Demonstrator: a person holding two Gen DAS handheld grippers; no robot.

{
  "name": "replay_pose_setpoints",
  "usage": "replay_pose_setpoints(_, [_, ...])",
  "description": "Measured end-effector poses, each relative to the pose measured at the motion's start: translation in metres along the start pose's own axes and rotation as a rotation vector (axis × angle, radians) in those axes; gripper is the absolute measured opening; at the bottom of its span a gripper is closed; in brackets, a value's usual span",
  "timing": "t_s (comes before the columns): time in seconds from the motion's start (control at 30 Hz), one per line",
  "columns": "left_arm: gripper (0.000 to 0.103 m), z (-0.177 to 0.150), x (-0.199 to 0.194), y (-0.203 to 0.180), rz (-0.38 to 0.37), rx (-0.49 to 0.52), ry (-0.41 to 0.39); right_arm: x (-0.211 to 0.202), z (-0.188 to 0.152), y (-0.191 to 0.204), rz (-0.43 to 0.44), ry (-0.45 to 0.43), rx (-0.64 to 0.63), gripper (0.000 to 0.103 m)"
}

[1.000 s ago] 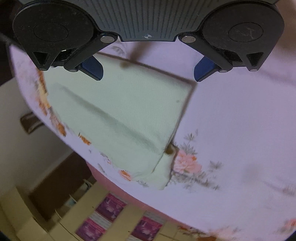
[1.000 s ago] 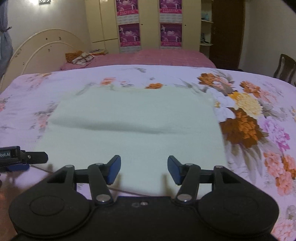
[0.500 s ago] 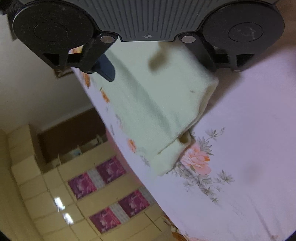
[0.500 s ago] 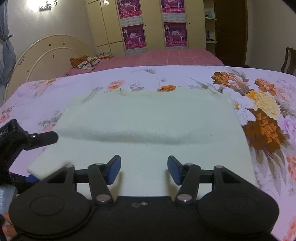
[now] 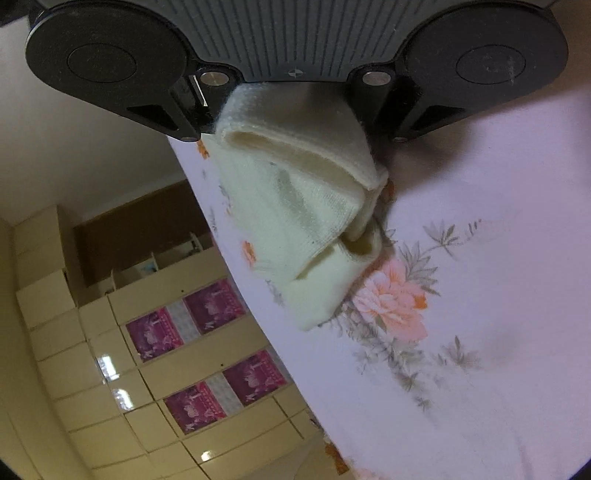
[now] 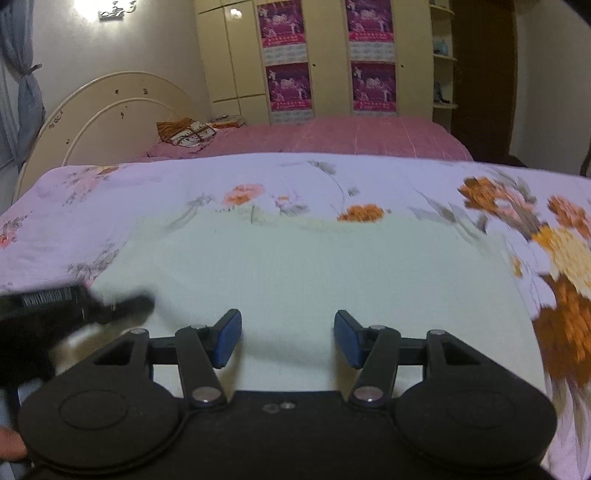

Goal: Fold small clothes

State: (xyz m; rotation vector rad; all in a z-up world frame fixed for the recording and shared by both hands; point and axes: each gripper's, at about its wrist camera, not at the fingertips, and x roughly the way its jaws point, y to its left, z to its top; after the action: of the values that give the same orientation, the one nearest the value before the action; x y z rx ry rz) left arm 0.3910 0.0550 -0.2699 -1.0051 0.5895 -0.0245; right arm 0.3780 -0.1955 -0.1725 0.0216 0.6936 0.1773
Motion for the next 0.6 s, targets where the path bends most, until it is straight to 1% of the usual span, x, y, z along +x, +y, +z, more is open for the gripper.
replay_pose_setpoints(0.07, [0.011,0.002,-0.001,-0.008,-0.023,0.019,-0.008,0.014,-0.009,0.003,-0.033,0.058,-0.044,0.054])
replay_pose_setpoints(0.13, [0.011,0.003,-0.006,-0.022,-0.052,0.099,-0.033,0.016,-0.022,0.008,-0.048,0.03,-0.123,0.054])
replay_pose_setpoints(0.17, [0.011,0.003,-0.007,-0.031,-0.064,0.147,-0.042,0.016,-0.024,0.01,-0.055,0.027,-0.143,0.055])
replay_pose_setpoints(0.23, [0.011,0.003,-0.008,-0.046,-0.1,0.217,-0.048,0.016,-0.022,0.009,-0.046,0.035,-0.13,0.056])
replay_pose_setpoints(0.3, [0.011,-0.002,-0.004,-0.072,-0.143,0.334,-0.039,0.013,-0.018,0.006,-0.028,0.04,-0.11,0.056])
replay_pose_setpoints(0.37, [0.011,-0.011,0.002,-0.097,-0.188,0.422,-0.011,0.003,-0.014,-0.004,0.009,0.019,-0.045,0.051])
replay_pose_setpoints(0.43, [0.011,-0.023,0.012,-0.123,-0.231,0.5,0.034,-0.012,-0.011,-0.023,0.015,-0.008,0.045,0.051])
replay_pose_setpoints(0.5, [0.011,-0.042,0.026,-0.145,-0.268,0.57,0.091,-0.029,-0.011,-0.046,0.001,-0.026,0.113,0.051])
replay_pose_setpoints(0.6, [0.011,-0.075,0.043,-0.17,-0.303,0.643,0.185,-0.055,-0.016,-0.086,-0.056,-0.038,0.193,0.052])
